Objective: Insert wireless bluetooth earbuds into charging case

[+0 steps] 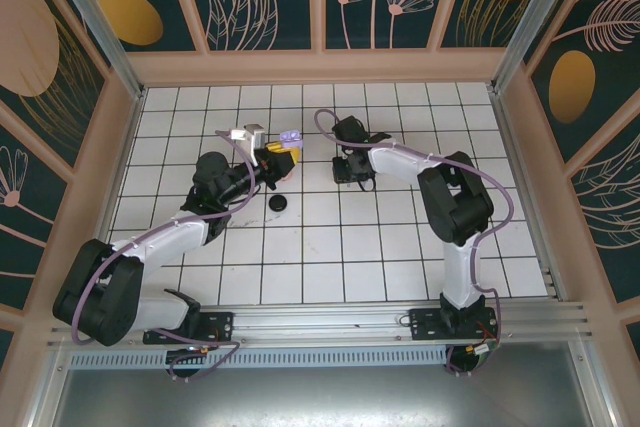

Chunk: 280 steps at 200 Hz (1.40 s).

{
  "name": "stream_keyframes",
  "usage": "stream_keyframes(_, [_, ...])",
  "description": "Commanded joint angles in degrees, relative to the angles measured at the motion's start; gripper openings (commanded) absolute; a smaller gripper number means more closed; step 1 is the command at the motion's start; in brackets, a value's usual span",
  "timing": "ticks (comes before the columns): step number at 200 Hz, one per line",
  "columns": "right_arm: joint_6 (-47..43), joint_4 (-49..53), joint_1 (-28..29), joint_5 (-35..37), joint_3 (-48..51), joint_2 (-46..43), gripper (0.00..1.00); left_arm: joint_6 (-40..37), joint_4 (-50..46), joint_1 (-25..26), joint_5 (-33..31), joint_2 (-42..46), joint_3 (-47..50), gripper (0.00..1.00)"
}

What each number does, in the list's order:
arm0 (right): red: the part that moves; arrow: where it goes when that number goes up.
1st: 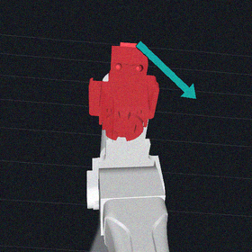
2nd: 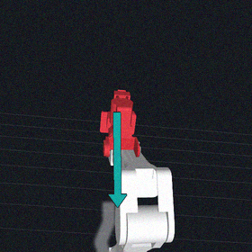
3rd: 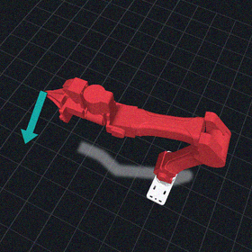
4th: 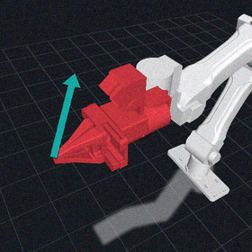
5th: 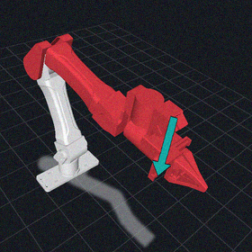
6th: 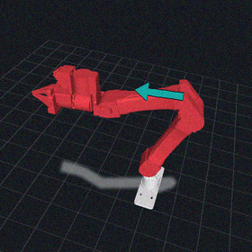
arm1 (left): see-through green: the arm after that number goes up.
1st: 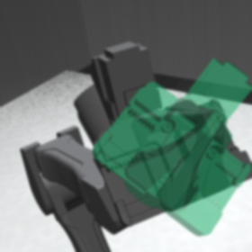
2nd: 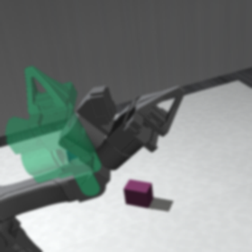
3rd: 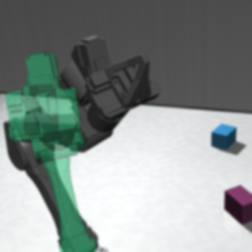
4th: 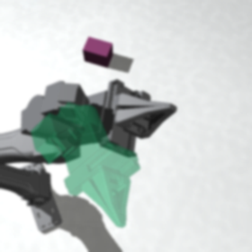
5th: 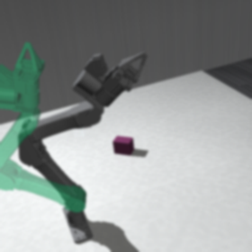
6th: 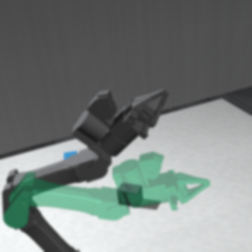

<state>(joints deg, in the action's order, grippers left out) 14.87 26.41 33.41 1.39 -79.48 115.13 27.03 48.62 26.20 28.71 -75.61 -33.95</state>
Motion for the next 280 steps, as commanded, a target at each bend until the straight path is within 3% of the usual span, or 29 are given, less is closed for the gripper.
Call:
stream_keyframes(1, [-0.5, 1.6, 0.0, -0.2, -1.6, 1.6, 0.35, -1.2, 1.1, 0.0, 1.3, 0.2, -0.8, 0.0])
stream_keyframes(186, [0.9, 2.6, 0.8, 2.0, -3.7, 5.4, 0.29, -1.6, 1.6, 0.1, 1.6, 0.8, 0.4, 0.0])
stream_keyframes(280, [1.3, 1.7, 0.9, 1.2, -4.1, 0.8, 0.16, -4.3, -2.1, 0.1, 1.3, 2.3, 0.1, 0.0])
